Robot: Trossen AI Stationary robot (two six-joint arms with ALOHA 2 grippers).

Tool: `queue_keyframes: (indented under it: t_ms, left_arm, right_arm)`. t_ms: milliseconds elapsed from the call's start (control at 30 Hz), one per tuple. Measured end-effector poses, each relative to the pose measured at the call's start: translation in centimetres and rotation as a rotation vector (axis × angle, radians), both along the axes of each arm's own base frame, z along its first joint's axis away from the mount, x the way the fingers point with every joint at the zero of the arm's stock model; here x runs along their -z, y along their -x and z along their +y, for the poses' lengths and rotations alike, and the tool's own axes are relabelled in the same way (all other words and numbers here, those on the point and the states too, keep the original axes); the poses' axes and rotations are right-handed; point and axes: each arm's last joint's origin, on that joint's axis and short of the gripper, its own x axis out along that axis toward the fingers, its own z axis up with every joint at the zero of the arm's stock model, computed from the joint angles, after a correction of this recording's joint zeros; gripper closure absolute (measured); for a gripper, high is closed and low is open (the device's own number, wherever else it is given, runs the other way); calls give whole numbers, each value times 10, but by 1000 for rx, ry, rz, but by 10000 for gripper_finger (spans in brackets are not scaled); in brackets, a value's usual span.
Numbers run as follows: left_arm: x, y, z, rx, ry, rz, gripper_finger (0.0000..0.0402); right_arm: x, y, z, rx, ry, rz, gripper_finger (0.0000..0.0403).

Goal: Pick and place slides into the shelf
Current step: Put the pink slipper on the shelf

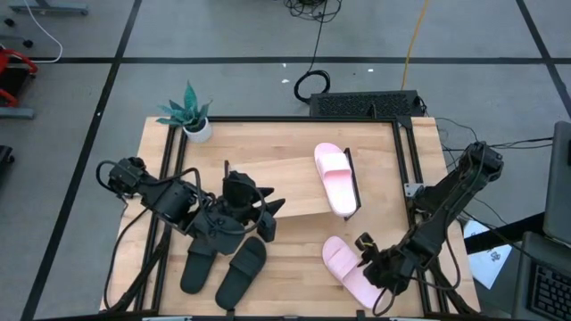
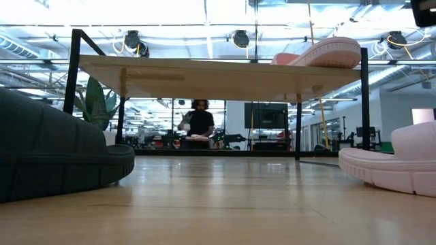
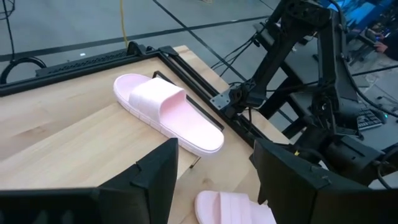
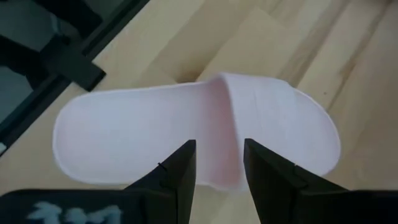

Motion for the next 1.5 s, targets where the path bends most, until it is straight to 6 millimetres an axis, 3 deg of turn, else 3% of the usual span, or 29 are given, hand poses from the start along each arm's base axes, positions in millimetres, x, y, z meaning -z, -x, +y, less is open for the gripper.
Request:
queue_keyframes:
  t_ms: [833, 1200, 1500]
  left_arm:
    - [0, 0, 0, 6, 8, 1, 192]
    - [0, 1, -2, 15, 11, 3, 192]
    - [0, 3, -7, 32, 10, 3, 192]
  right_arm:
    - [34, -1, -16, 143, 46, -113, 279]
    - [43, -4, -12, 147, 54, -103, 335]
    - [47, -5, -10, 164, 53, -91, 319]
